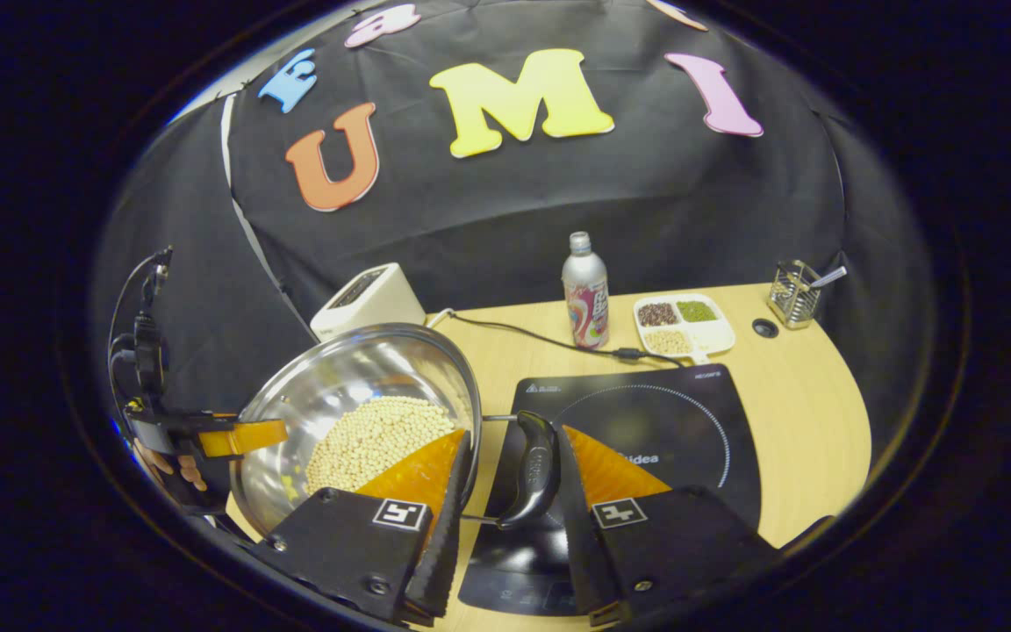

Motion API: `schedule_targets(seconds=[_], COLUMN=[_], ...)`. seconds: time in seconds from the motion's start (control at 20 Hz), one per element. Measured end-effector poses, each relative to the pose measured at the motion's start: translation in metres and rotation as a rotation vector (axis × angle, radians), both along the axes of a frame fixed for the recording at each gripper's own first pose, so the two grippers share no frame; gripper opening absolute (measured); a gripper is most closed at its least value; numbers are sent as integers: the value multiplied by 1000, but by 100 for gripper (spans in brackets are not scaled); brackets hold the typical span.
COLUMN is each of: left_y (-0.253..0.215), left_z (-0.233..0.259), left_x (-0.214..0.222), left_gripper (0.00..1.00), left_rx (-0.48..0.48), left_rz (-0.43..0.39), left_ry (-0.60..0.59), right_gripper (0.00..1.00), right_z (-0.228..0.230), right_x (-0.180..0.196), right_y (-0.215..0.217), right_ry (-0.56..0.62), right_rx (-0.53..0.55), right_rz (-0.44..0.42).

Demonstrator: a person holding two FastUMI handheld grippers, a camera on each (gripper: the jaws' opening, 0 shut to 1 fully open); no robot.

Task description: First push the handle of the pot to place it horizontally, then grasp the pot with both hands and set it on the induction cooktop.

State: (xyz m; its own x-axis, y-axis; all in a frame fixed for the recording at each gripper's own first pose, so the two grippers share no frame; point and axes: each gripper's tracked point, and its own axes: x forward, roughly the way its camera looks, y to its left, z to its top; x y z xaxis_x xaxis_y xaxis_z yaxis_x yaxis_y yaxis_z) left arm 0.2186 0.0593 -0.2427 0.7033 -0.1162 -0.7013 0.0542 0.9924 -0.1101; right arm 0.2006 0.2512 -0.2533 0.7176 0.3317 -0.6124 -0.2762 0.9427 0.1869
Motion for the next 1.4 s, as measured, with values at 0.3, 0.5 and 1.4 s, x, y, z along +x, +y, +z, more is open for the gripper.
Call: schedule_targets(seconds=[0.3,0.5,1.4], left_y=[-59,-98,-214], left_z=[34,48,-5], left_x=[9,17,43], left_gripper=[57,57,57], left_rx=[-7,-2,-12], left_rz=[-49,-71,-120], left_ry=[-43,-58,-13], right_gripper=[52,55,52], right_z=[36,47,-11], right_x=[8,18,52], right_y=[-60,-99,-208], right_ry=[-27,-36,26], right_rx=[19,29,24], right_rz=[-49,-83,-171])
